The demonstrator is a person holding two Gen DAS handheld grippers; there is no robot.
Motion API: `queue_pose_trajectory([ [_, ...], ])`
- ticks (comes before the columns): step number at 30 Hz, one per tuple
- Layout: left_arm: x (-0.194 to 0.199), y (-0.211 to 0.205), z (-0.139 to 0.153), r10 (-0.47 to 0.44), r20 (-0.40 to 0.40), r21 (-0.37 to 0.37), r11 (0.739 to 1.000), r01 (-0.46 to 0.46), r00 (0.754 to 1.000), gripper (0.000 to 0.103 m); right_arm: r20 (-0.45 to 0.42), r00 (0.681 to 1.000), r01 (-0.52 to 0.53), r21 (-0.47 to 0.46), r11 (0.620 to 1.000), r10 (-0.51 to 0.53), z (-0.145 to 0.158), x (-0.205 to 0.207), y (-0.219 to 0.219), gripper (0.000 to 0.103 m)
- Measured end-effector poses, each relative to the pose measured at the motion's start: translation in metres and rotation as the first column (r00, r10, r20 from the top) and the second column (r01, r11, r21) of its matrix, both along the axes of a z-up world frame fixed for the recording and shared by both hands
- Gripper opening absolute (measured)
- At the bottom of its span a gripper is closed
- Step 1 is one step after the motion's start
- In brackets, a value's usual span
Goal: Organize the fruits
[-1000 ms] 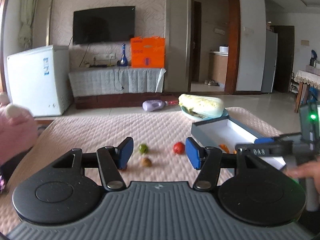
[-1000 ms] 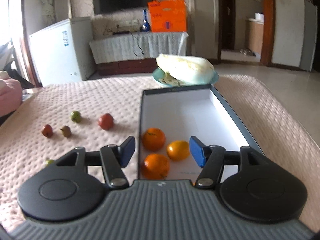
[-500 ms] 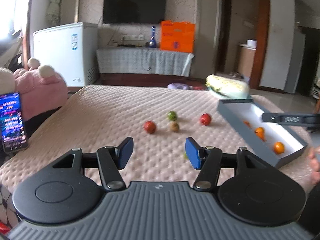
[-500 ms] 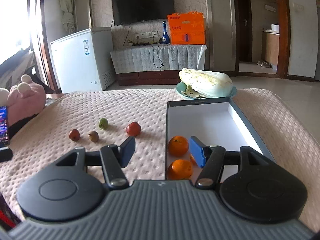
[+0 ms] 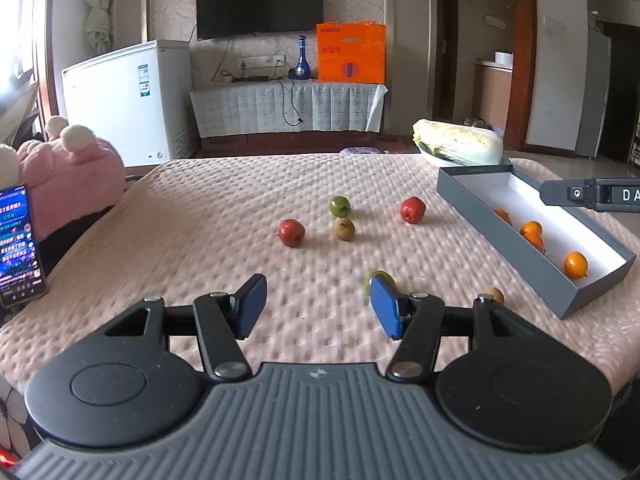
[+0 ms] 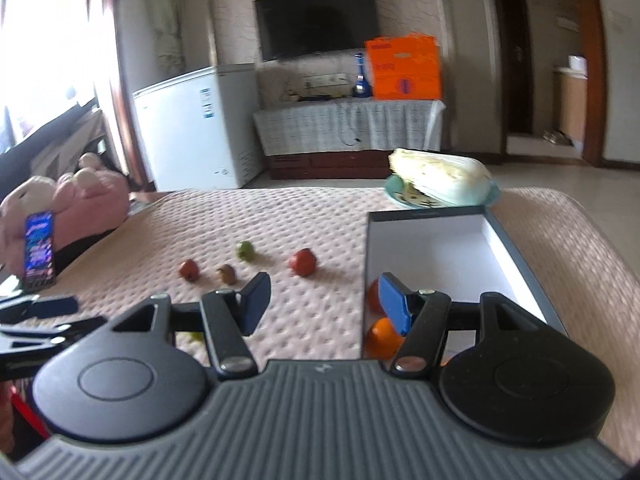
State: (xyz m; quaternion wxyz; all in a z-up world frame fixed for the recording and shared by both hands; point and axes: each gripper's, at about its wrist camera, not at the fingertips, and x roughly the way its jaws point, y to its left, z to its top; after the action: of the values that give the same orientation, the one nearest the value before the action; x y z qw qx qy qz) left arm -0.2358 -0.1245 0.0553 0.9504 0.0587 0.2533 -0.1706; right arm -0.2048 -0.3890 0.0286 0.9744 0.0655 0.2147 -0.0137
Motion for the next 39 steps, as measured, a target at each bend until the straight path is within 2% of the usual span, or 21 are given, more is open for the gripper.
queue_pose_trajectory([
  [7,0.003,-0.006,0.001,-0.004,0.008,0.012,1.0,0.004,1.0,0.063,-0.036,0.997,-0.065,-0.002,0.998,0.065,-0.004,-0.002,0.016,0.062],
  [11,0.006,0.002,0.004,0.018,0.011,-0.003,1.0,-0.018,1.0,0.063,-0.081,0.989,-0.13,-0.065,0.989,0.125,-0.01,-0.001,0.035,0.062],
  [16,0.014,0.011,0.004,0.054,-0.023,-0.018,0.998,-0.054,0.998,0.063,-0.134,0.978,-0.169,-0.077,0.983,0.157,-0.018,0.006,0.042,0.061],
  [19,0.014,0.011,0.004,0.044,-0.034,-0.032,0.998,-0.045,0.998,0.063,-0.171,0.969,-0.192,-0.073,0.979,0.177,-0.024,0.009,0.047,0.056],
  [23,0.009,0.007,0.004,0.014,-0.028,-0.037,0.999,-0.015,1.0,0.063,-0.237,0.952,-0.226,-0.115,0.967,0.194,-0.034,0.014,0.059,0.048],
  [29,0.009,-0.002,0.003,-0.007,-0.032,-0.033,0.999,0.006,0.999,0.063,-0.288,0.943,-0.212,-0.139,0.967,0.166,-0.043,0.022,0.061,0.047],
  [39,0.009,-0.004,0.0,-0.003,-0.04,-0.023,1.0,0.002,0.999,0.063,-0.305,0.941,-0.191,-0.123,0.974,0.146,-0.045,0.022,0.053,0.048],
])
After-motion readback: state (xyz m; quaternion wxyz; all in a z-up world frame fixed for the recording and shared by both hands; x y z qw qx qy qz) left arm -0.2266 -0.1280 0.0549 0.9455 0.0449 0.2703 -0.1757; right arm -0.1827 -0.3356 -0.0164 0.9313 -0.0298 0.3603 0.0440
